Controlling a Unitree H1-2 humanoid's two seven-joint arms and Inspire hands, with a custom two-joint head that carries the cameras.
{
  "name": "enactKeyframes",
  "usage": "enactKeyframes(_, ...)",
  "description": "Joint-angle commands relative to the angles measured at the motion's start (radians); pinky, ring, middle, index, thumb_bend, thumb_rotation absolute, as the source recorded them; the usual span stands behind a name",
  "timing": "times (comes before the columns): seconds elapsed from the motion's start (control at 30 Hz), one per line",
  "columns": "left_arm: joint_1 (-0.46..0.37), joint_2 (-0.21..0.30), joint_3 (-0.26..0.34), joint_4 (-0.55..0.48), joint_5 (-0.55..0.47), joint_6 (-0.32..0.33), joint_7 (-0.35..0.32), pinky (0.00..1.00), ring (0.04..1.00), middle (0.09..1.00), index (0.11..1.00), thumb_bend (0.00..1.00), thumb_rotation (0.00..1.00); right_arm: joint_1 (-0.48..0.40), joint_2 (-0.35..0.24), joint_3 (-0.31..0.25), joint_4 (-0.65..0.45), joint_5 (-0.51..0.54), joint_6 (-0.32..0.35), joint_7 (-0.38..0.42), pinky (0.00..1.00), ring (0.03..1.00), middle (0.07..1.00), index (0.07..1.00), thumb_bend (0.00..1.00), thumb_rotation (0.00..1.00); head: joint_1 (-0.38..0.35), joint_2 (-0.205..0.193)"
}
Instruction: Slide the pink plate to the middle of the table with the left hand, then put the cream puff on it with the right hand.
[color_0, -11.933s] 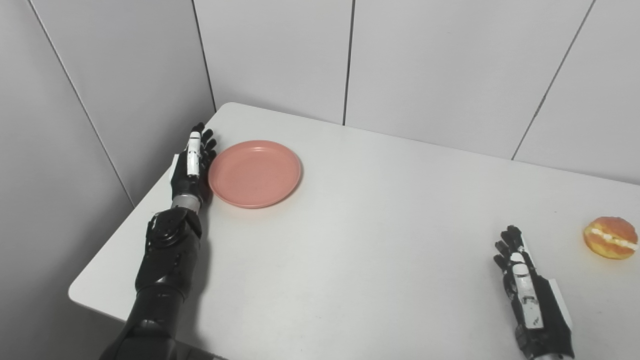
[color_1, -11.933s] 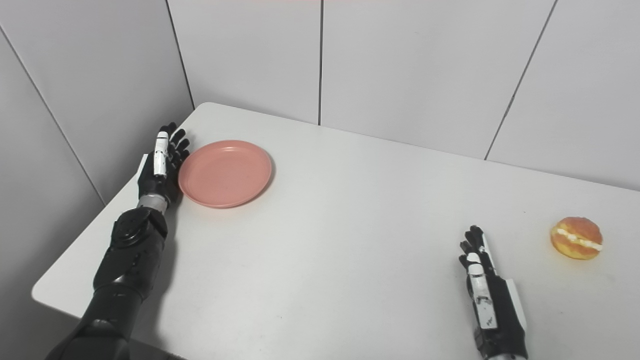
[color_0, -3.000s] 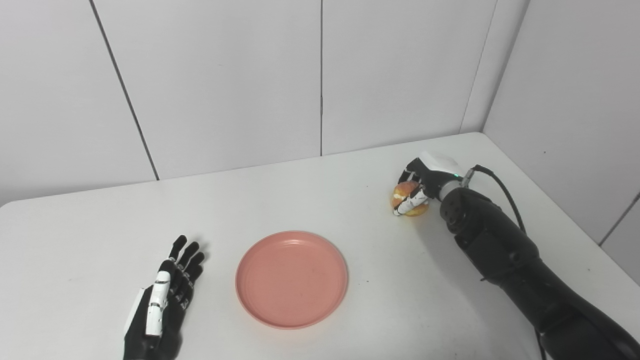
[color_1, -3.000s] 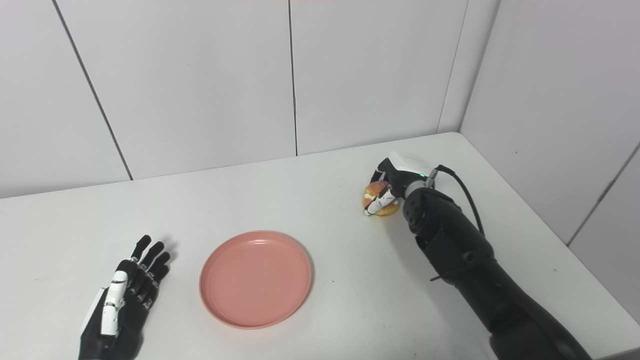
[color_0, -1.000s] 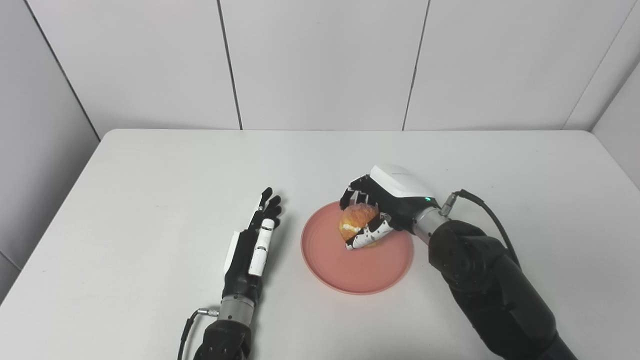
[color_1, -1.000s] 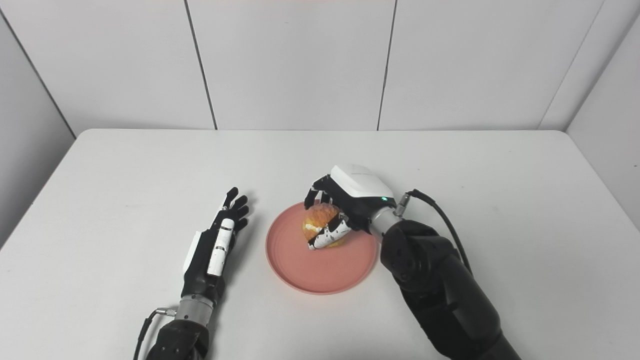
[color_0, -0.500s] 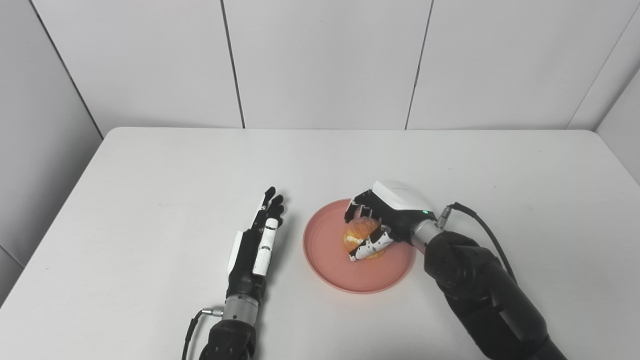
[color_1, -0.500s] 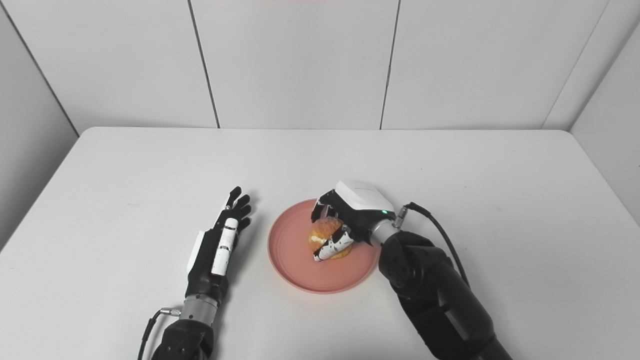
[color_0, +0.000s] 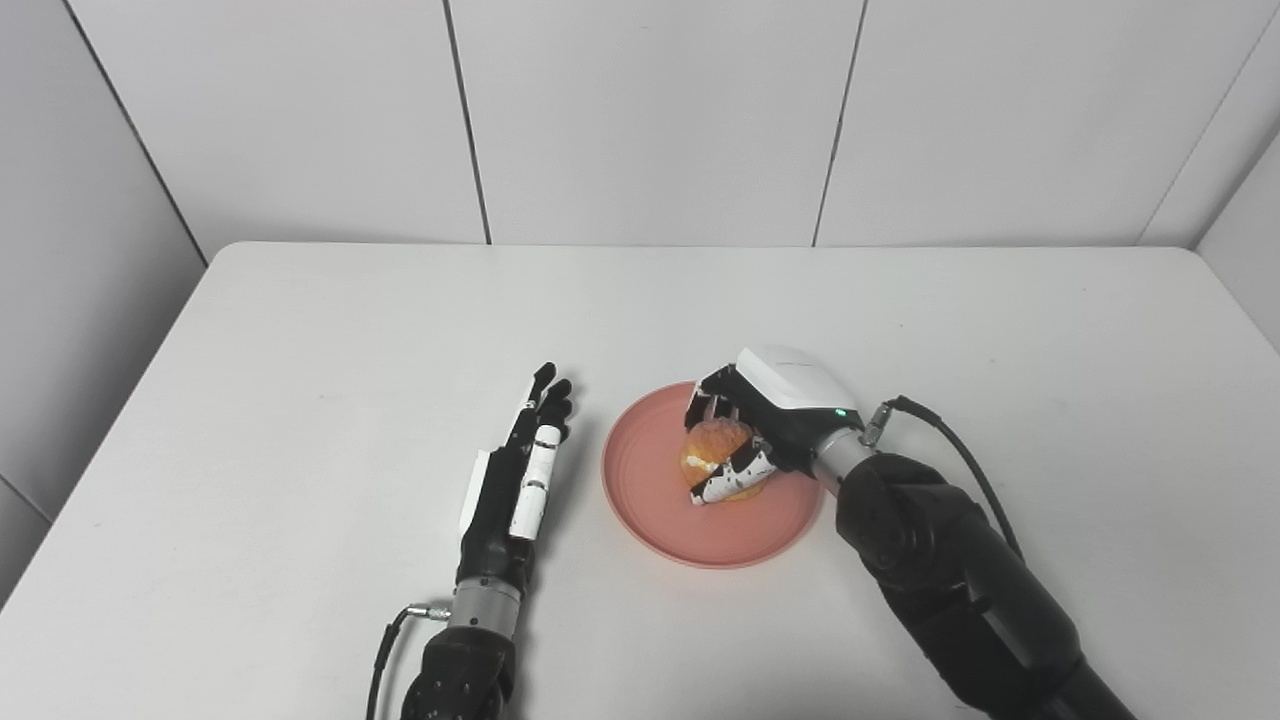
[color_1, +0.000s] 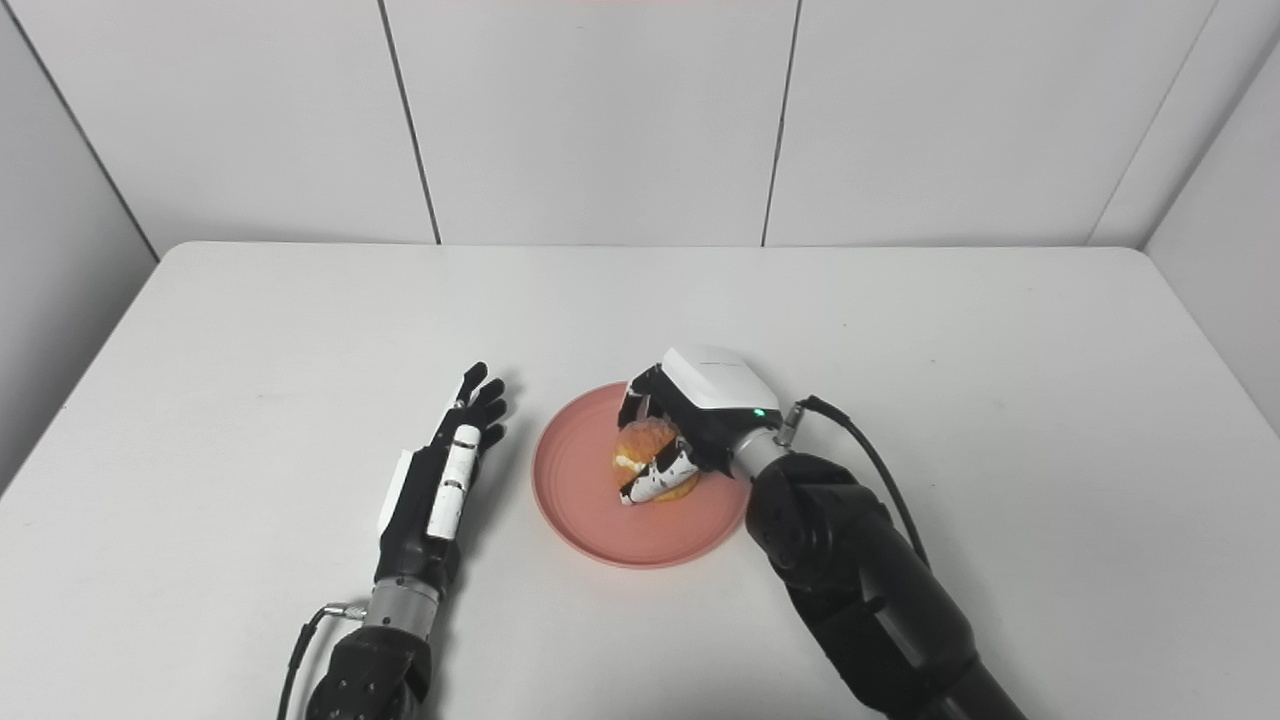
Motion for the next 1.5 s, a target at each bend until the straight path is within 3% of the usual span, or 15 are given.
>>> enactKeyframes(0.0, 0.025, -0.018, -0.022, 0.003, 0.003, 0.032, -0.009, 0.92, 0.932, 0.936, 0.931, 0.42, 1.00, -0.030, -0.011, 0.016, -0.029, -0.031, -0.012, 0.020, 0.33, 0.441, 0.474, 0.513, 0.52, 0.00, 0.001, 0.001)
enactKeyframes(0.03, 0.025, -0.018, -0.022, 0.003, 0.003, 0.032, -0.009, 0.92, 0.931, 0.936, 0.931, 0.42, 1.00, -0.032, -0.015, 0.020, -0.037, -0.039, -0.004, 0.036, 0.39, 0.518, 0.589, 0.505, 0.52, 0.07, 0.000, 0.000)
enactKeyframes(0.1, 0.025, -0.019, -0.022, 0.001, 0.002, 0.034, -0.009, 0.92, 0.929, 0.935, 0.929, 0.42, 1.00, -0.036, -0.018, 0.023, -0.049, -0.049, 0.015, 0.066, 0.42, 0.572, 0.715, 0.715, 0.67, 0.15, 0.000, 0.002)
enactKeyframes(0.2, 0.026, -0.021, -0.022, -0.003, 0.000, 0.039, -0.008, 0.92, 0.928, 0.933, 0.928, 0.43, 1.00, -0.041, -0.020, 0.020, -0.071, -0.062, 0.038, 0.114, 0.44, 0.637, 0.816, 0.845, 0.76, 0.25, -0.001, 0.003)
enactKeyframes(0.33, 0.026, -0.021, -0.022, -0.005, 0.004, 0.042, -0.007, 0.91, 0.927, 0.933, 0.928, 0.43, 1.00, -0.048, -0.024, 0.015, -0.097, -0.081, 0.051, 0.167, 0.49, 0.707, 0.857, 0.887, 0.80, 0.30, -0.002, 0.003)
enactKeyframes(0.53, 0.025, -0.020, -0.021, -0.006, 0.001, 0.045, -0.012, 0.92, 0.930, 0.937, 0.932, 0.42, 1.00, -0.055, -0.024, -0.002, -0.142, -0.094, 0.059, 0.209, 0.54, 0.761, 0.872, 0.911, 0.88, 0.37, -0.004, 0.004)
enactKeyframes(0.87, 0.025, -0.014, -0.017, -0.002, -0.011, 0.039, -0.019, 0.92, 0.928, 0.935, 0.931, 0.43, 1.00, -0.054, -0.028, -0.045, -0.203, -0.093, 0.063, 0.218, 0.53, 0.760, 0.865, 0.925, 0.96, 0.49, -0.011, 0.004)
enactKeyframes(1.2, 0.023, -0.003, -0.017, 0.001, -0.017, 0.034, -0.020, 0.92, 0.929, 0.934, 0.930, 0.43, 1.00, -0.014, -0.029, -0.199, -0.365, 0.002, 0.033, 0.137, 0.49, 0.710, 0.862, 0.958, 0.95, 0.58, -0.020, 0.004)
enactKeyframes(1.3, 0.024, 0.000, -0.016, 0.001, -0.017, 0.031, -0.020, 0.92, 0.927, 0.933, 0.929, 0.44, 1.00, -0.001, -0.043, -0.243, -0.403, 0.037, 0.013, 0.107, 0.55, 0.704, 0.841, 0.959, 0.92, 0.65, -0.023, 0.005)
enactKeyframes(1.47, 0.023, 0.006, -0.015, 0.008, -0.021, 0.019, -0.024, 0.92, 0.928, 0.935, 0.932, 0.44, 1.00, 0.054, -0.019, -0.341, -0.439, 0.153, -0.005, 0.018, 0.57, 0.700, 0.811, 0.928, 0.87, 0.67, -0.026, 0.006)
